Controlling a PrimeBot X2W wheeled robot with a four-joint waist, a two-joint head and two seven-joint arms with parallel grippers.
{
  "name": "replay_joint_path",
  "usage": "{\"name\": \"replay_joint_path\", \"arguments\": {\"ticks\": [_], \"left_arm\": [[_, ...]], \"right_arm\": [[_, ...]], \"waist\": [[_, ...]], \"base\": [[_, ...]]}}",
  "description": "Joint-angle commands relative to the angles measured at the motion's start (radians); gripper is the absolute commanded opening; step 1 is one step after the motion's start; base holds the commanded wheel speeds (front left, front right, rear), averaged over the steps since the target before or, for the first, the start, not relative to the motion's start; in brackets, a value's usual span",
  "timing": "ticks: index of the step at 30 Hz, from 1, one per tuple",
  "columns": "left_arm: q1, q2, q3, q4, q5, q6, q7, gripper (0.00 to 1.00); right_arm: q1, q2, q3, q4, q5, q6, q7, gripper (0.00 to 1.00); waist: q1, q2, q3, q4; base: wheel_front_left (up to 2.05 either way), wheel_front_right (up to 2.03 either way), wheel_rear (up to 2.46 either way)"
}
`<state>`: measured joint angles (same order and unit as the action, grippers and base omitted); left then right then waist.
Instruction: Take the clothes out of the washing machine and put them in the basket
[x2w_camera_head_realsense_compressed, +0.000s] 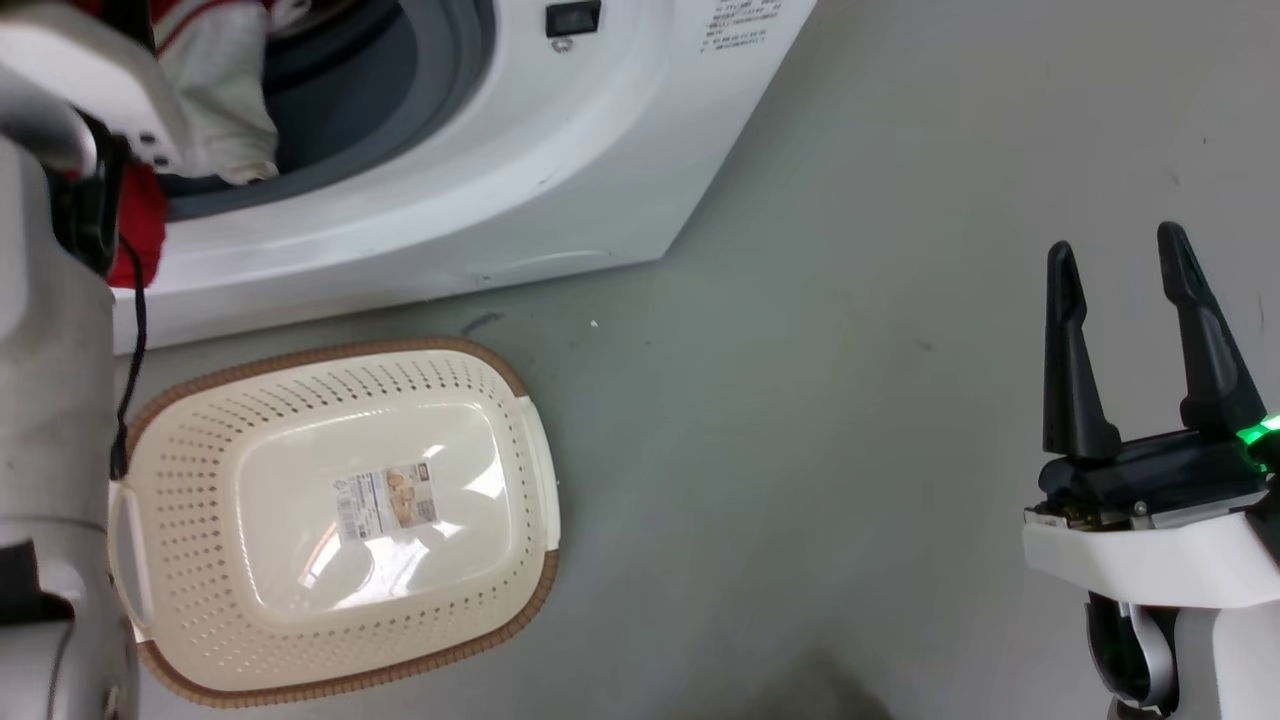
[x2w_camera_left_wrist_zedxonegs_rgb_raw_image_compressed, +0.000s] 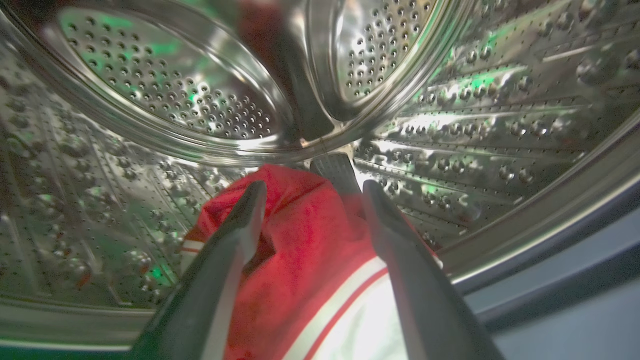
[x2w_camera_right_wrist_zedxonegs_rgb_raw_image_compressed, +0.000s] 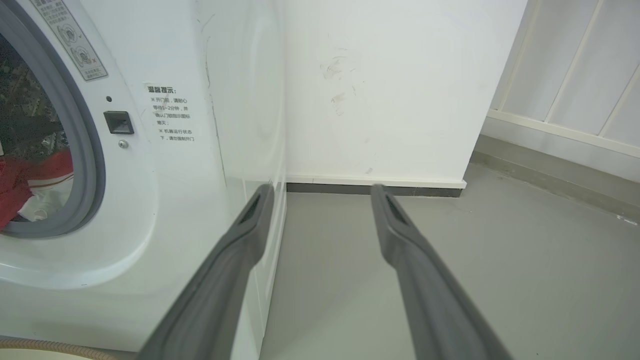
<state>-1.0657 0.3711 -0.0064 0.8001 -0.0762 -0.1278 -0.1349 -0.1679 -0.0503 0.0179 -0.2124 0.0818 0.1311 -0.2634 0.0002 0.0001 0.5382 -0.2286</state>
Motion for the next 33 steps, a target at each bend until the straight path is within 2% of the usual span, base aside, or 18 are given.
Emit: {"name": "replay_joint_path", "arguments": {"ticks": [1, 12, 20, 26, 33], "left_arm": [[-0.037, 0.004, -0.017, 0.019, -0.014, -0.001, 0.034, 1.0], [-0.326, 0.111, -0.232, 0.119, -0.162, -0.002, 0.505, 1.0], [-0.445, 0.173, -0.303, 0.132, -0.256, -0.002, 0.778, 1.0], [-0.495, 0.179, -0.296, 0.162, -0.276, 0.022, 0.901, 1.0], [-0.483, 0.176, -0.318, 0.147, -0.276, 0.03, 0.94, 1.0]], "right_arm": [[-0.02, 0.0, -0.001, -0.007, 0.006, -0.001, -0.002, 1.0], [-0.075, 0.0, 0.007, -0.034, 0.051, -0.001, -0.002, 1.0], [-0.104, 0.0, 0.012, -0.053, 0.076, -0.001, -0.002, 1.0], [-0.121, 0.0, 0.018, -0.064, 0.089, -0.001, -0.002, 1.0], [-0.124, 0.0, 0.022, -0.065, 0.095, -0.001, -0.002, 1.0]], "waist": [[-0.0002, -0.0001, 0.049, -0.02], [-0.0002, -0.0001, 0.178, -0.064], [-0.0002, -0.0001, 0.252, -0.091], [-0.0002, -0.0001, 0.296, -0.107], [-0.0002, -0.0001, 0.321, -0.115]], "base": [[0.0, 0.0, 0.0], [0.0, 0.0, 0.0], [0.0, 0.0, 0.0], [0.0, 0.0, 0.0], [0.0, 0.0, 0.0]]}}
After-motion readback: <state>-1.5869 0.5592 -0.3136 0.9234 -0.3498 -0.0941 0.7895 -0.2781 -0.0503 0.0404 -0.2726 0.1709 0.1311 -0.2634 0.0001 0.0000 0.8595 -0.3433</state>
